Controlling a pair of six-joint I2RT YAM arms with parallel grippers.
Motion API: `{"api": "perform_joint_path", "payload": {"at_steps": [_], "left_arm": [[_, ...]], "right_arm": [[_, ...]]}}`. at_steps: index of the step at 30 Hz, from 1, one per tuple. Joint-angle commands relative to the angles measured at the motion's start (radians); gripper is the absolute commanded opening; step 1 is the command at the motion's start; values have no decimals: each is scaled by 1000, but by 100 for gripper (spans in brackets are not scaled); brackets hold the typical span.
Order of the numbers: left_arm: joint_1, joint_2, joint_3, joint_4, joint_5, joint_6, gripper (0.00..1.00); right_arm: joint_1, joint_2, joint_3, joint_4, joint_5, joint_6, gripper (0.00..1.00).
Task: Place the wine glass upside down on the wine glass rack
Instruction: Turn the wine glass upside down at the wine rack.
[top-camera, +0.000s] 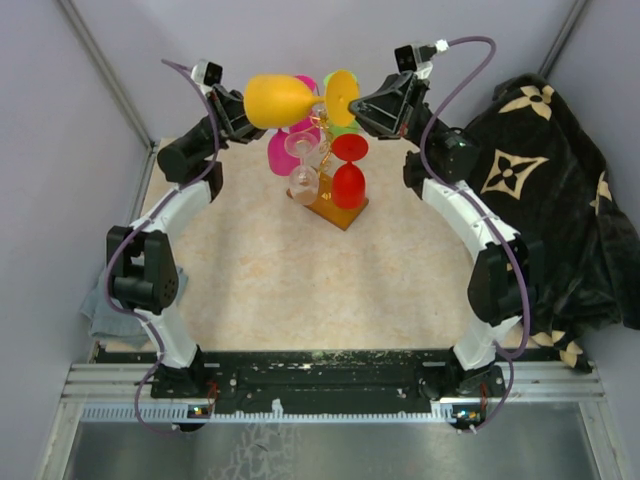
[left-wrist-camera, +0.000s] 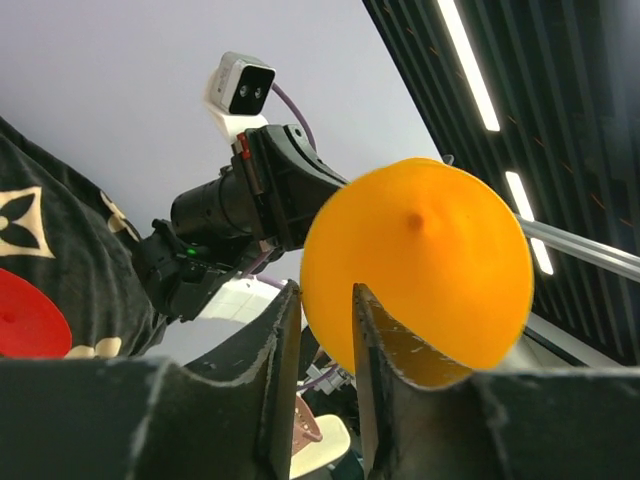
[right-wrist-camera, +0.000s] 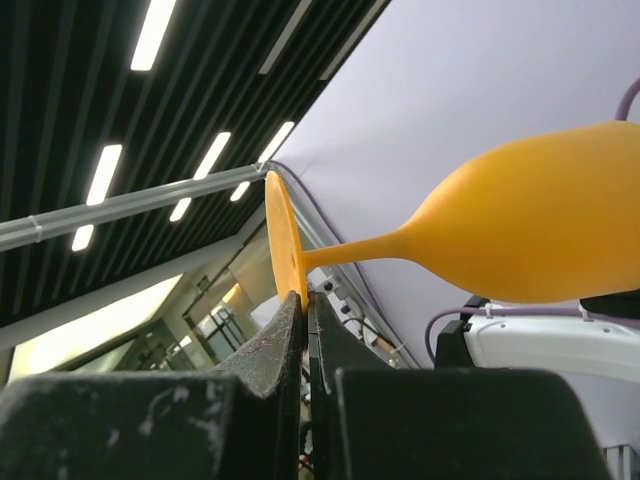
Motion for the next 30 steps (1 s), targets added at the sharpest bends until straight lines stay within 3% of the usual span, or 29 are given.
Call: {"api": "perform_joint_path", "payload": {"at_steps": [1,8,17,21,26,30], "left_arm": [[41,-10,0,79,5,-30,34],[112,-40,-72,99,8,-33,32],[126,-52,-71,74,43,-11,32],[125,-49,-63,67,49,-11,31],[126,-53,-58,43,69,6,31],[126,-68,-61,-9,96,49,30]], "right_arm": [[-21,-30,71,127,40,20,0],[-99,-75,71,-4,-17,-119,0],[-233,-160,70,-366,-89,-417,0],[-293,-193,37,-537,-77,-578,0],[-344,-220,64,-872,-36,-849,0],[-360,-200,98,-1010,-6,-935,0]]}}
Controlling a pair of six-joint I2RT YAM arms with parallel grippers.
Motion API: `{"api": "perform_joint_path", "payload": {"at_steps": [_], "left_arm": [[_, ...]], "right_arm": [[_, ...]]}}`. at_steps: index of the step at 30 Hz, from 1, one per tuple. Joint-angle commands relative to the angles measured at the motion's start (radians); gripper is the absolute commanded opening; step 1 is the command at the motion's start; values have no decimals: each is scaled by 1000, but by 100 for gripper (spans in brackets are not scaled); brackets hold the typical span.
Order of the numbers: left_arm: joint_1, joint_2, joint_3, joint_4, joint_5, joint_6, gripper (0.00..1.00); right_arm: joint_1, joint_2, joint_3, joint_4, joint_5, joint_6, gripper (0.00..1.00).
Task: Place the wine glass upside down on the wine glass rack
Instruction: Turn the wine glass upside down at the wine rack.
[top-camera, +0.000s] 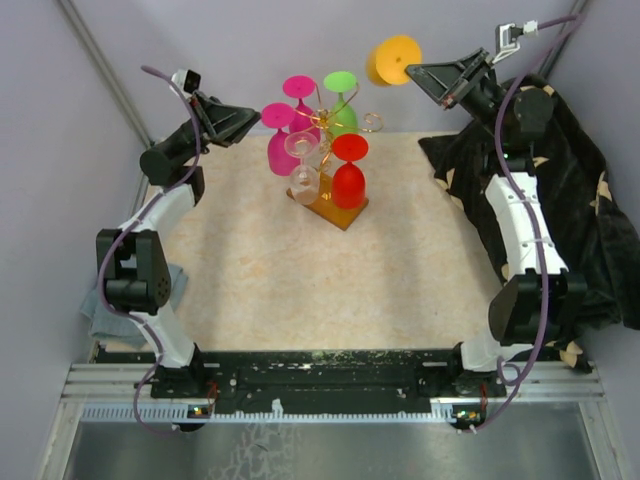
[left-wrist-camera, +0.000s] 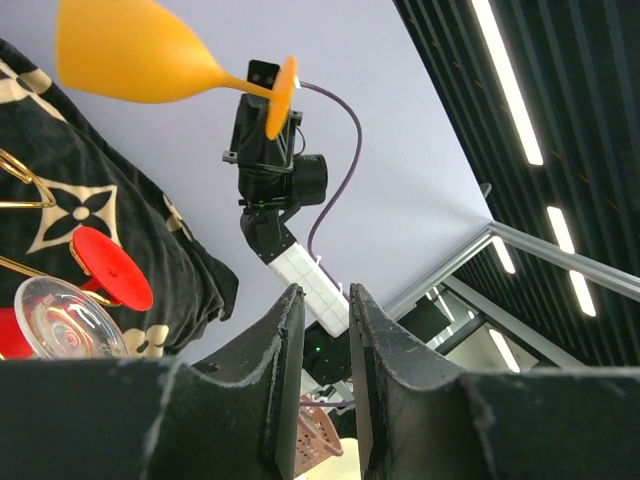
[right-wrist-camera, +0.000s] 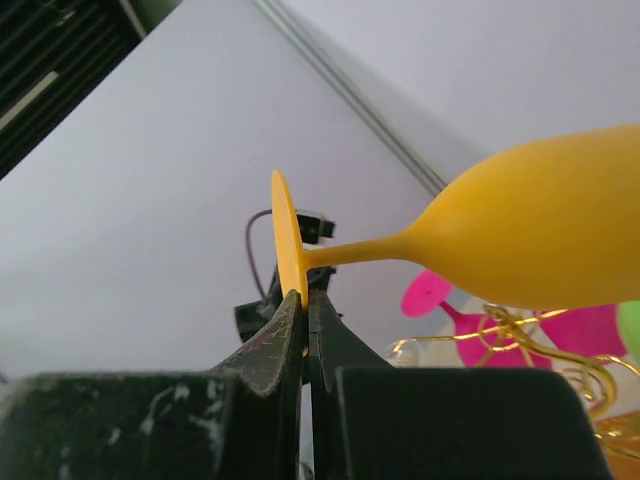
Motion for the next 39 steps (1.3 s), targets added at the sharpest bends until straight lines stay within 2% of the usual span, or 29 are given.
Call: {"api": "perform_joint_path", "payload": {"at_steps": [1,11,16,22,39], "left_arm": [[2,-52,19,-19,46,49,30],[4,-98,18,-219,111,208,30],[5,-99,14,-231,116,217,30],[6,-93,1,-221,115,216,30],[10,-106,-22,-212,115,216,30]], "right_arm": [[-15,-8,83,-223,48,-192,0],[-18,102,190,-523,102,-308,0],[-16,159,207,-608,109,-320,0],[10,204,232,-664,94,-342,0],[111,233,203,-666,65,-354,0]]}}
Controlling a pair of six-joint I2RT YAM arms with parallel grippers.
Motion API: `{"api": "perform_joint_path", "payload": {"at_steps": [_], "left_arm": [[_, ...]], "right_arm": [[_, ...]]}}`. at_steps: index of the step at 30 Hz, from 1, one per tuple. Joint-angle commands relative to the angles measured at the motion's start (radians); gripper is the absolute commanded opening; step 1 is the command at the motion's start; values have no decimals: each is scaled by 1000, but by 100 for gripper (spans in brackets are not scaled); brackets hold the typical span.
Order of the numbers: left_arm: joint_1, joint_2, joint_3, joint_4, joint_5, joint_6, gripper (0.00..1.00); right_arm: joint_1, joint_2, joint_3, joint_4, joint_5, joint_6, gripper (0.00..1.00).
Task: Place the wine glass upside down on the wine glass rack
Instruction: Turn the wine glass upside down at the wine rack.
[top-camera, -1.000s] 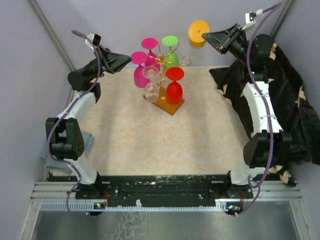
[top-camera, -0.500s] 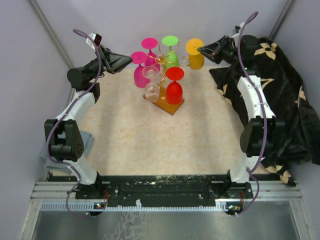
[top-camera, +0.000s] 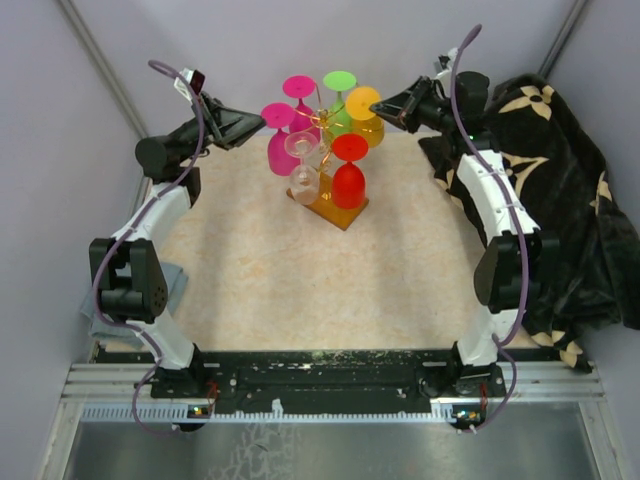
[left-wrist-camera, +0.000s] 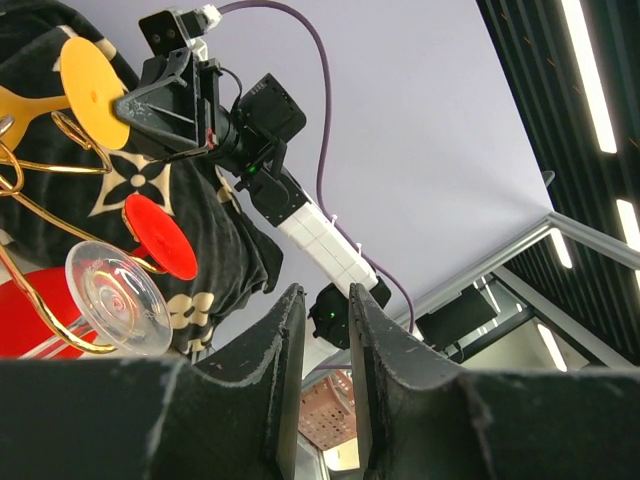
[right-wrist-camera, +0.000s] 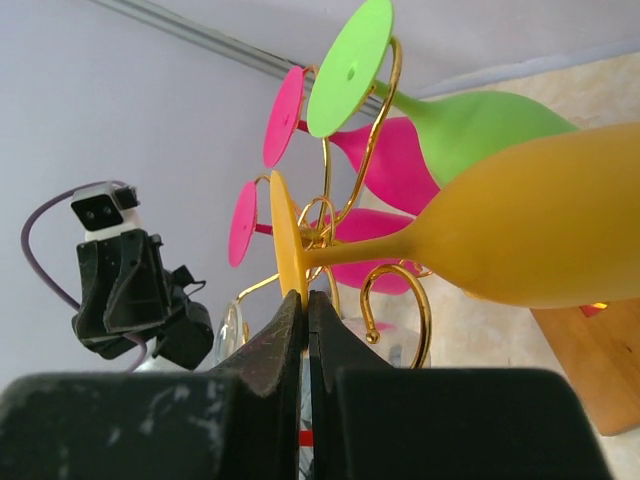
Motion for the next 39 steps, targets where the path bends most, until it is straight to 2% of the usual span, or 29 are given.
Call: {"api": "perform_joint_path", "payload": {"at_steps": [1,22,39], "left_arm": [[8,-36,-11,20,7,21,30],[6,-63,-43,5,-3,38,30],[4,-63,-43,0,2,41,30]], "right_arm": [[18,-9,29,38,-22,-17,0],[14,-190,-190,122,-8,23,0],[-39,-183,-197,101,23,10,0]]}}
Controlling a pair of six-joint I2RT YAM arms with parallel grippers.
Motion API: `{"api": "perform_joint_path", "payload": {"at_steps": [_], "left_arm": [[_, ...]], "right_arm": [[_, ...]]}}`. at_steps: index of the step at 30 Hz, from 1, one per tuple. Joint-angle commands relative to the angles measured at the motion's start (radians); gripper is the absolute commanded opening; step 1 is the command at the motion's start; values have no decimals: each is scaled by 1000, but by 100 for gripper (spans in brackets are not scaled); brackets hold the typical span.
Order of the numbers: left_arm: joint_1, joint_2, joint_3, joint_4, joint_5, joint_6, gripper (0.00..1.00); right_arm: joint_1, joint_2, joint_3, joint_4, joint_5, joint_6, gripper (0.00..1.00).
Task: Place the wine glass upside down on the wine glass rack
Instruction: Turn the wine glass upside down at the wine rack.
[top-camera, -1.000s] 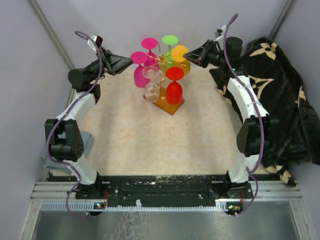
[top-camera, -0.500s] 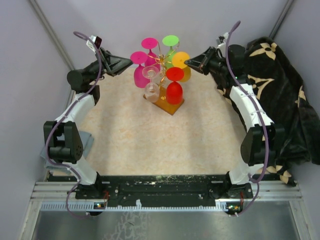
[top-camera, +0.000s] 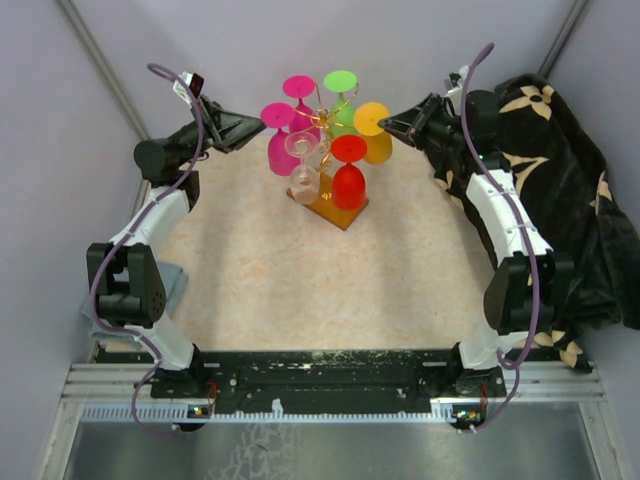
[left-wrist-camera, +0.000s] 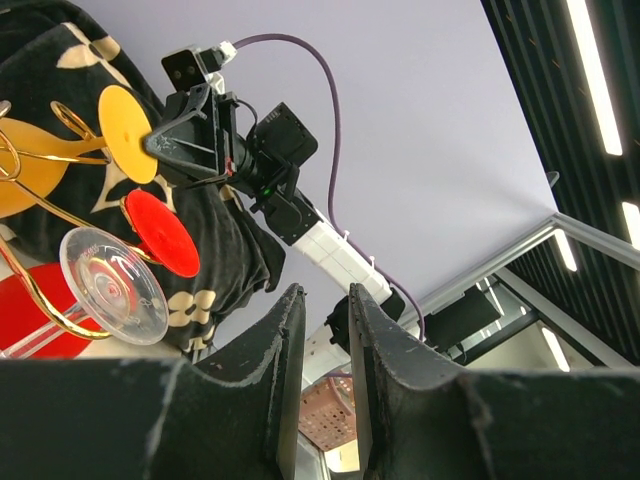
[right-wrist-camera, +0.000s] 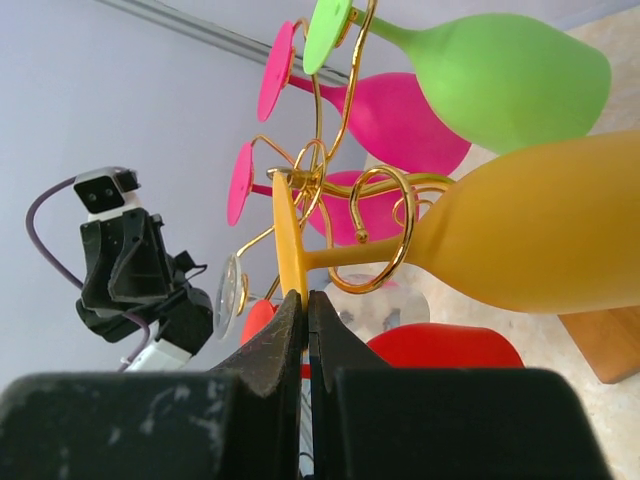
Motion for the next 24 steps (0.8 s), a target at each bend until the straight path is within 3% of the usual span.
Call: {"api": "perform_joint_path", "payload": {"at_steps": [1,17,24], "left_arm": [[5,-27,2,18,3,18,30],[5,-7,25,16,14,16,30],[5,-7,34,-4,24,36,31]], "right_arm": [[-21,-19,24,59,29,-8,0],[-28,123,95,120,-9,28,0],[-29,120,56,179,-18,58,16]]}}
